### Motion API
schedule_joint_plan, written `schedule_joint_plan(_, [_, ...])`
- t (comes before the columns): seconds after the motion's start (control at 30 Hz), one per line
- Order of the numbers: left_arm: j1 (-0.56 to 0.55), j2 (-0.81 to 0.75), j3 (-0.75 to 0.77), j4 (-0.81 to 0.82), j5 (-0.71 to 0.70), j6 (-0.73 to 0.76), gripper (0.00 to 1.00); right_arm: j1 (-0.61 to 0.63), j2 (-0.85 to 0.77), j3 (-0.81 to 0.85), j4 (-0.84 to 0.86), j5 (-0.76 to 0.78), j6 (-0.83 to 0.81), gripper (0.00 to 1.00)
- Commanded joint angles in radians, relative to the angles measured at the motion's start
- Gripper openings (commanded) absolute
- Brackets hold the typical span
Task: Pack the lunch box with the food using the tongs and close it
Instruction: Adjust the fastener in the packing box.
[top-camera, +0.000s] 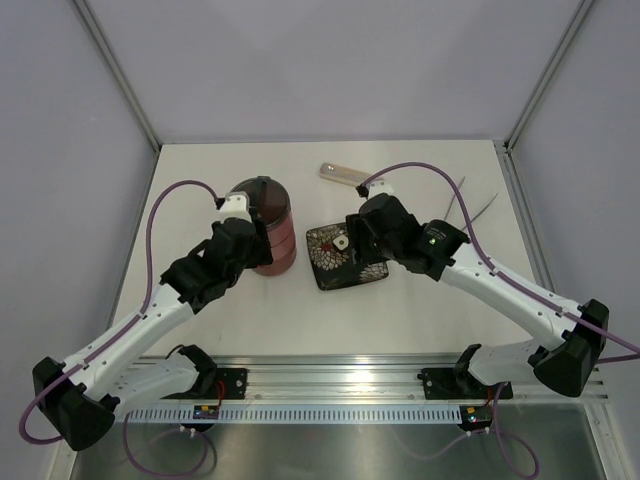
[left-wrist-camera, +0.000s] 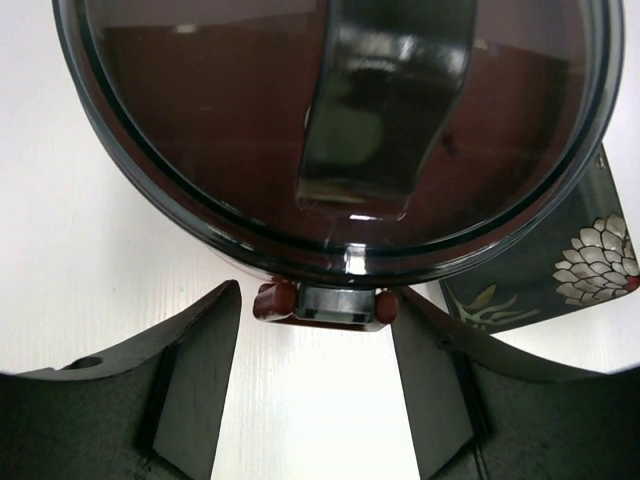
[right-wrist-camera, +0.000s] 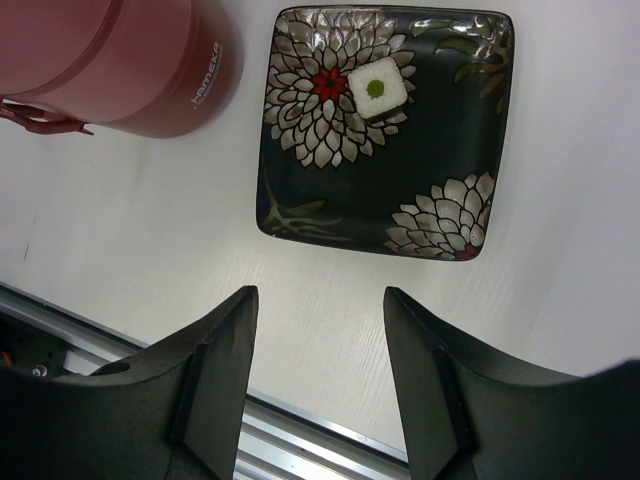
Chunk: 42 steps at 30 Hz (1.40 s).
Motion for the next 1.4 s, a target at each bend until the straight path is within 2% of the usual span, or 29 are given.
schedule_joint_plan(0.0, [-0.004, -0.007, 0.042, 0.093, -0.013, 0.013, 0.64, -0.015, 0.012, 0.056, 0.022, -0.011, -0.029, 0.61])
schedule_joint_plan(0.13, [-0.004, -0.002, 0.044, 0.104, -0.008, 0.016, 0.59, -0.018, 0.025, 0.06, 0.029, -0.02, -0.034, 0.61])
schedule_joint_plan(0.3, [-0.002, -0.007, 0.041, 0.099, -0.018, 0.013, 0.37, -0.019, 0.032, 0.062, 0.037, -0.025, -0.032, 0.61])
schedule_joint_plan(0.4, [-0.002, -0.019, 0.036, 0.089, -0.031, 0.007, 0.29, -0.021, 0.034, 0.057, 0.041, -0.025, -0.029, 0.61])
schedule_joint_plan(1.07, [-0.004, -0.123, -0.094, 0.046, -0.044, -0.144, 0.28, -0.026, 0.046, 0.039, 0.071, -0.028, -0.017, 0.61])
schedule_joint_plan(1.37, [-0.002, -0.134, -0.116, 0.019, -0.056, -0.165, 0.33, -0.027, 0.052, 0.034, 0.083, -0.029, -0.015, 0.61])
